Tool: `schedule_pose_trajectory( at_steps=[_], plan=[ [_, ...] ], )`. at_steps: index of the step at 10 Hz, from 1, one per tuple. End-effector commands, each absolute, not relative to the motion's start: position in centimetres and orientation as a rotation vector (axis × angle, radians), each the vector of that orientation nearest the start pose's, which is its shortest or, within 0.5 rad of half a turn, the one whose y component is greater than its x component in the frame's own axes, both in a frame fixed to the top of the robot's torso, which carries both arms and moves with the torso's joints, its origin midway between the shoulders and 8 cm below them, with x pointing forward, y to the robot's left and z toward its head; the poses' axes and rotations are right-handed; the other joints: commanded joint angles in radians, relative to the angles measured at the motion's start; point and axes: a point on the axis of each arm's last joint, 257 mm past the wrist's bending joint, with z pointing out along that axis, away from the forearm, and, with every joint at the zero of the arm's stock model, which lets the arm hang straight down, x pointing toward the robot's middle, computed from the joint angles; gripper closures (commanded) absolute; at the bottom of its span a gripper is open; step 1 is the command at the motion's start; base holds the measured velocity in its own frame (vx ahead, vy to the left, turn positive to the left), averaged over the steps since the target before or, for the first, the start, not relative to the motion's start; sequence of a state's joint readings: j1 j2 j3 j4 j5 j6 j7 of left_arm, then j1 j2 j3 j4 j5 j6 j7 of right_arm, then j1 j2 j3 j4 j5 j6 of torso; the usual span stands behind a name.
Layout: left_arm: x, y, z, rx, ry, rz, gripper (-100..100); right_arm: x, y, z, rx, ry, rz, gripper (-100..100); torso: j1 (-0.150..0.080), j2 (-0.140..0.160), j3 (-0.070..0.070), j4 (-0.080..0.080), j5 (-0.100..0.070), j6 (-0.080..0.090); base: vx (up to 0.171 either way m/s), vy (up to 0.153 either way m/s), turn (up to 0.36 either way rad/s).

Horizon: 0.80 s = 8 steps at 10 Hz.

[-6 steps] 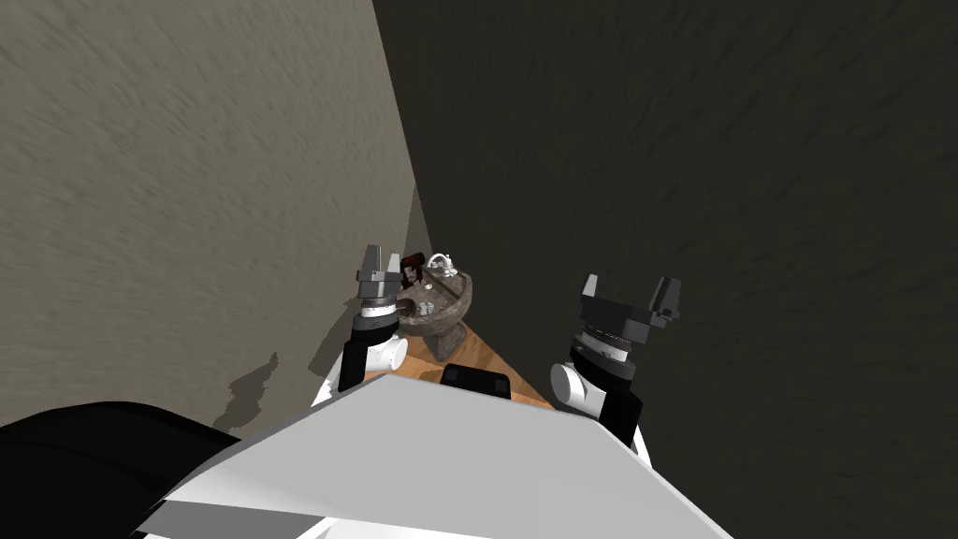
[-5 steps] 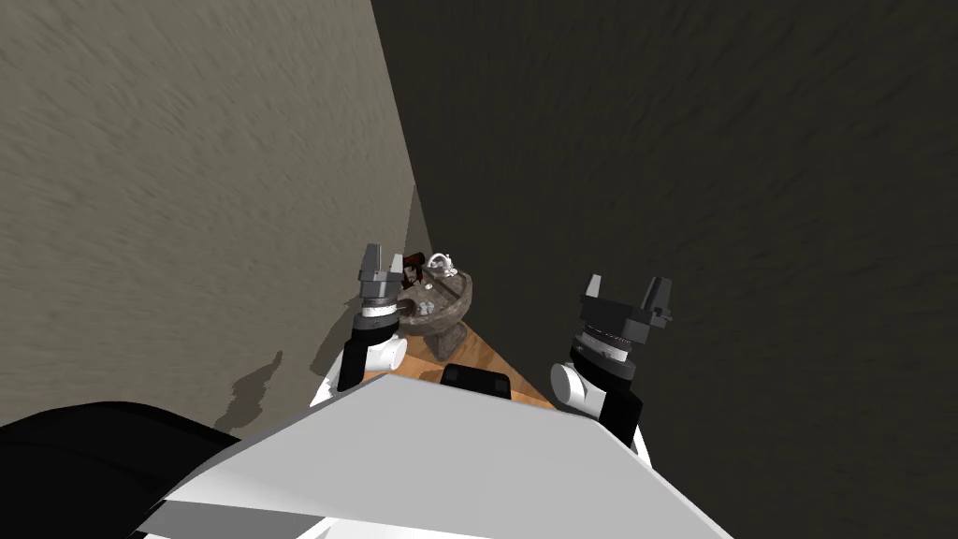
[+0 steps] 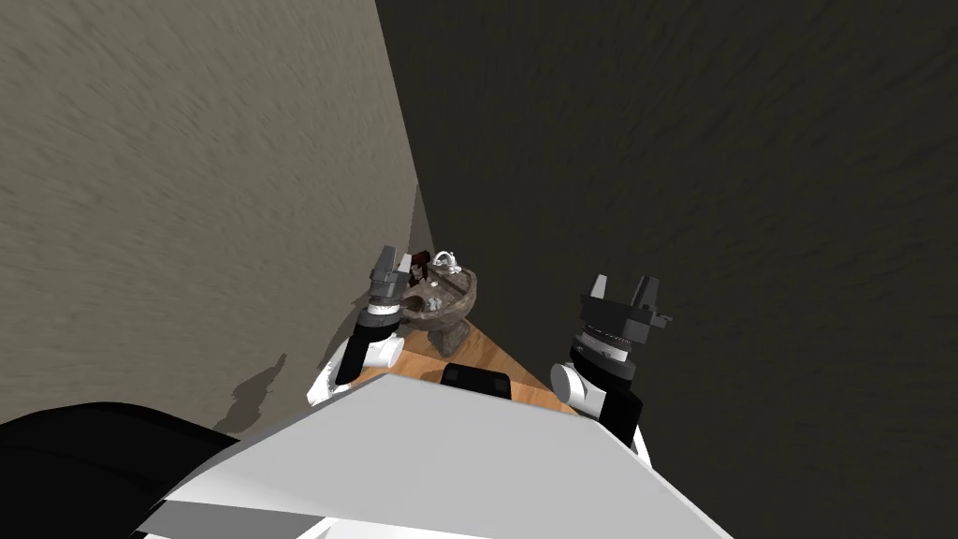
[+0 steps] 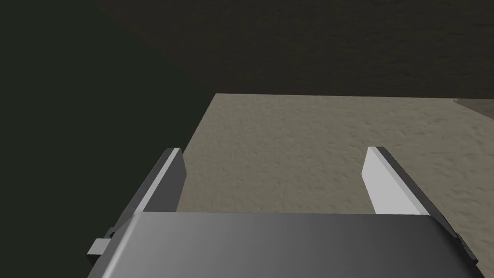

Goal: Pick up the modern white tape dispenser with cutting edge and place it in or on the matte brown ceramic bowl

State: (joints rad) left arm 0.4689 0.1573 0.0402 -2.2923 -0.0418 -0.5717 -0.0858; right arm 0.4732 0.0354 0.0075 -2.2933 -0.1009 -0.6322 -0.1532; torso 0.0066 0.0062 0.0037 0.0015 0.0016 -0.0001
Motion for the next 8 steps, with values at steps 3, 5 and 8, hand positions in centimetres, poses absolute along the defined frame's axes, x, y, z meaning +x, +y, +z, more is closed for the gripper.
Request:
schedule_pose_trajectory(
  at_steps=[3, 5, 8],
  plan=[
    [33.8, 24.8, 4.3, -0.313, 0.772, -1.2, -100, 31.5, -28.8, 6.1, 0.649, 0.354, 1.555, 0, 0.0, 0.001, 0.0, 0.0, 0.0, 0.0, -0.091, 0.083, -0.068],
    [34.5, 24.0, 3.2, -0.258, 0.842, -1.191, -100, 31.5, -28.8, 6.1, 0.649, 0.354, 1.555, 0, -0.001, -0.002, -0.001, 0.0, 0.0, 0.0, -0.082, 0.094, -0.091],
    [35.3, 23.2, 1.6, -0.193, 0.932, -1.171, -100, 31.5, -28.8, 6.1, 0.649, 0.354, 1.555, 0, 0.0, -0.002, -0.001, 0.0, 0.0, 0.0, -0.082, 0.09, -0.091]
  ],
)
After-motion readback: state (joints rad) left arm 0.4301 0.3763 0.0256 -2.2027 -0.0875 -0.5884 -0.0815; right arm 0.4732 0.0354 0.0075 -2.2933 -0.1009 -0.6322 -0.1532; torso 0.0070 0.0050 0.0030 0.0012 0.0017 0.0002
